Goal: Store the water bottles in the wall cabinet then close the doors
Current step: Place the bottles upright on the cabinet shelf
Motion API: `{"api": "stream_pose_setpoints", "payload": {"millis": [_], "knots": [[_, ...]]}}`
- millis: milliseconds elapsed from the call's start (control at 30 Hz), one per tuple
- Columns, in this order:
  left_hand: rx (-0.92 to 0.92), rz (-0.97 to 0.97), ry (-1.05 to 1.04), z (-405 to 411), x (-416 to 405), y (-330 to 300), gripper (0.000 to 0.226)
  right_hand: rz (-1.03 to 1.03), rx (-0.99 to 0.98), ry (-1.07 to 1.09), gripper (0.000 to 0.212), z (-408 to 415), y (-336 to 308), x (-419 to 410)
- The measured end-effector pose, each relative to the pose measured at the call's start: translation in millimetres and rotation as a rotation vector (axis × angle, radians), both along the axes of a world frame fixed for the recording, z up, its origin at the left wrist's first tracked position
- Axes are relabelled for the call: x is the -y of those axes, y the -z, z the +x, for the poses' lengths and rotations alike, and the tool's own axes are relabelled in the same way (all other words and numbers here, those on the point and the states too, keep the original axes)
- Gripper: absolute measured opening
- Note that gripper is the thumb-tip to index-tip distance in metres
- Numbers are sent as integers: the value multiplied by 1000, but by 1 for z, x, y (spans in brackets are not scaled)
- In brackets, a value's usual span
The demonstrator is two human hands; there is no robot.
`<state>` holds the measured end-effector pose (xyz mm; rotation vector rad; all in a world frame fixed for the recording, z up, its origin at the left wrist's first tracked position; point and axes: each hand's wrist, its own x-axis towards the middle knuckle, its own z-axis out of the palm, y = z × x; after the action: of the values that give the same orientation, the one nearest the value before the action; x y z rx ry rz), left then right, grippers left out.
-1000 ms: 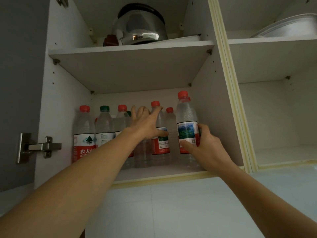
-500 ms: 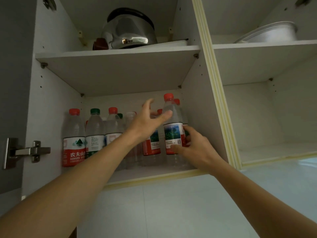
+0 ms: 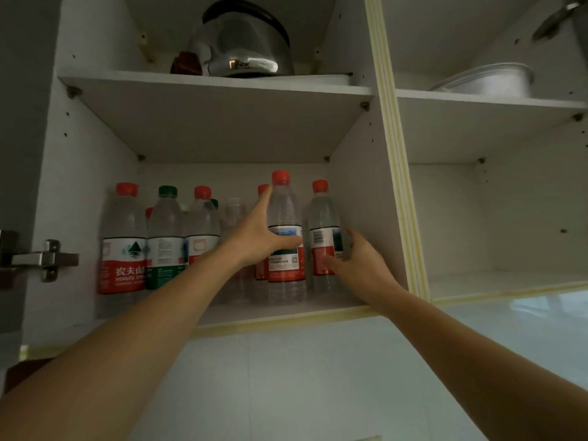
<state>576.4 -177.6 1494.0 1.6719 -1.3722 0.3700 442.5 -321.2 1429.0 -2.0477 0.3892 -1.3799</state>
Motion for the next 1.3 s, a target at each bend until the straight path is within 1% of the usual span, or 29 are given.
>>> {"api": "stream_pose_setpoints", "payload": {"millis": [100,267,300,333,400,467,600,700,800,900,1000,1100,1200,1300], "knots": [[-34,-3,19,3,-1,3,117,20,-93,60,59,6,-14,1],[-39,-33,21,9,2,9,116,26,-192,125,86,18,-37,4],[-40,-43,28,10,3,10,115,36,-205,138,88,21,-37,4],[-39,-50,33,11,4,10,115,44,-204,146,84,24,-36,5],[-35,-52,32,14,5,9,115,42,-188,157,67,26,-33,4],[-39,-49,29,15,5,8,115,28,-185,174,56,25,-32,3],[-45,-51,32,15,6,8,115,-23,-229,290,47,18,-31,-2],[0,-35,-21,13,7,7,115,-90,-261,428,45,9,-27,-8],[23,-37,-47,11,8,7,116,-179,-297,574,52,0,-24,-17],[75,-45,-82,6,10,7,116,-242,-340,656,65,-7,-25,-27],[120,-19,-134,1,10,7,118,-304,-389,715,81,-13,-27,-32],[141,38,-129,1,4,6,124,-386,-453,747,99,-19,-29,-34],[210,118,-103,3,-9,0,133,-555,-504,773,108,-24,-33,-33],[399,256,-205,9,-14,-9,133,-783,-607,770,114,-32,-40,-25]]}}
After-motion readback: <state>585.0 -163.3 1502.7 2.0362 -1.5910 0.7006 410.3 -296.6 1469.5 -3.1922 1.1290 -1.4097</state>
